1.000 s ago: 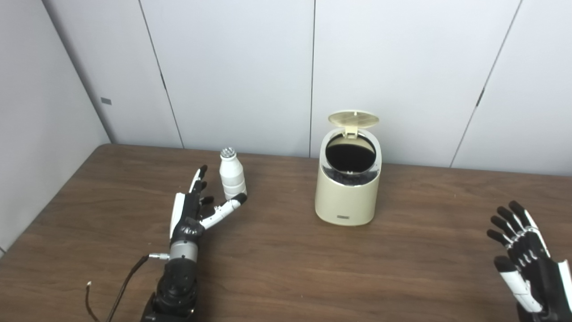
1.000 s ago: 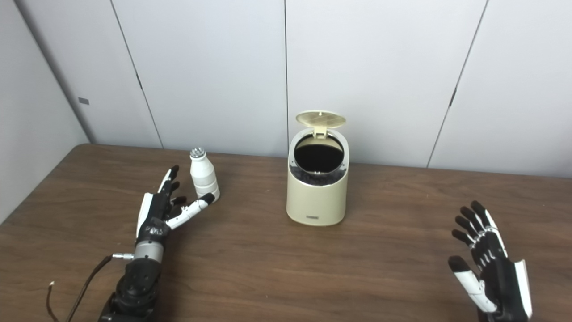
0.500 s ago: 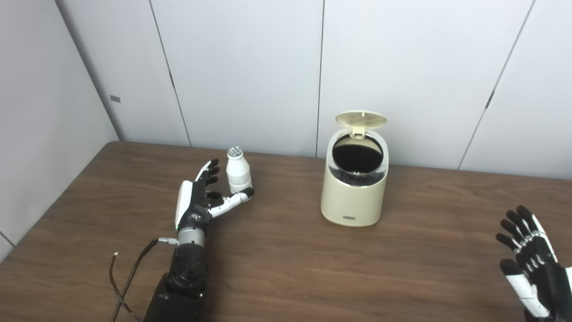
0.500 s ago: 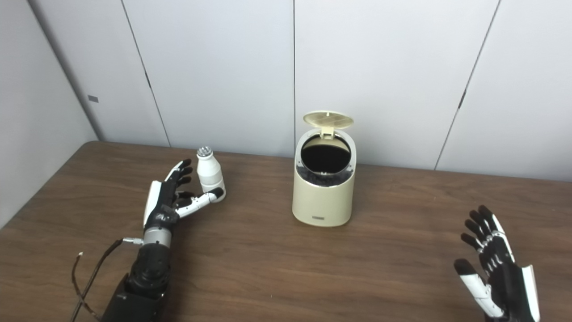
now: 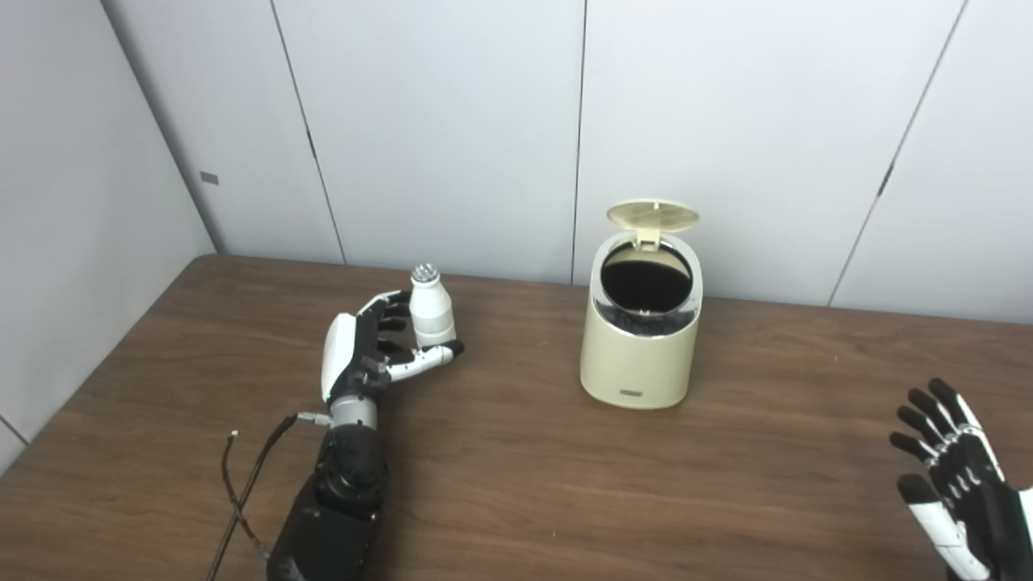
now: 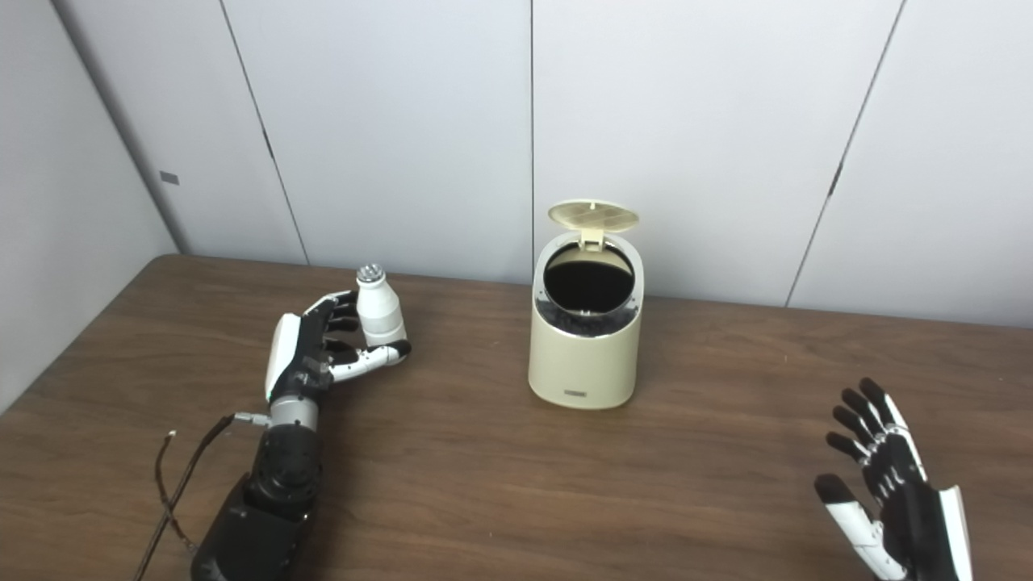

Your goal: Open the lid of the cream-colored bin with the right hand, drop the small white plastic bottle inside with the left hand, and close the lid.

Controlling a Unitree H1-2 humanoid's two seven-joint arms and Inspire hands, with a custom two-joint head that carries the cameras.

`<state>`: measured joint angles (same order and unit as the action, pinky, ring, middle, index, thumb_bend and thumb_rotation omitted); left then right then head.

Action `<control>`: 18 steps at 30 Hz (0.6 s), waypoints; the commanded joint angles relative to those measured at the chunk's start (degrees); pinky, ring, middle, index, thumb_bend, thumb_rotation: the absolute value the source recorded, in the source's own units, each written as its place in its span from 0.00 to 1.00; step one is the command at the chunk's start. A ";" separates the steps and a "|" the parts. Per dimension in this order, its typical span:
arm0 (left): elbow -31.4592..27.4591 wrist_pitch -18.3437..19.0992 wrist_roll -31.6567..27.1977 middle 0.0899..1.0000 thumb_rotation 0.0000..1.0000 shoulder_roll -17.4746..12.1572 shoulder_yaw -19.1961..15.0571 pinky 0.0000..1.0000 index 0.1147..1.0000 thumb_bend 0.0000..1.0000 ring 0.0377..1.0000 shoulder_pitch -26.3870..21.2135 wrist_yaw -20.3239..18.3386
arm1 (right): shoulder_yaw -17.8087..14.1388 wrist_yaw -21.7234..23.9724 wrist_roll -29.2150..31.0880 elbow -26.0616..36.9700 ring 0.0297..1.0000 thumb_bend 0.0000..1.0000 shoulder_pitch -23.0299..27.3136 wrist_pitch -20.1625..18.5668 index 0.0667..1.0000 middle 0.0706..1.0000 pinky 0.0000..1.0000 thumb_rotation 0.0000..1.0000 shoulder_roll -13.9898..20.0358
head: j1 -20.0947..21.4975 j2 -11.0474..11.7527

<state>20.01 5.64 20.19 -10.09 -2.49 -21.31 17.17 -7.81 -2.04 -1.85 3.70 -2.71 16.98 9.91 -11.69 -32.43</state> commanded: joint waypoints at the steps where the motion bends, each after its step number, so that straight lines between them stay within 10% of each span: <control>1: 1.29 -0.39 0.25 0.70 0.20 0.10 1.14 0.62 0.72 1.00 0.70 -1.83 -0.52 | -0.24 -0.58 0.08 1.12 0.85 0.76 -0.20 0.00 0.90 0.87 0.77 0.72 -0.72 | 0.09 0.05; 18: 4.73 -2.54 0.37 0.69 0.21 0.07 1.75 0.64 0.69 0.99 0.70 -4.82 2.32 | -0.17 -0.80 -0.70 1.25 0.84 0.75 -0.09 0.17 0.89 0.86 0.76 0.71 -1.66 | 0.68 0.80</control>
<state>24.51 3.55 20.44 -10.05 -1.36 -23.95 19.80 -7.86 -2.15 -2.47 4.32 -2.88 15.94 8.82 -10.99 -31.55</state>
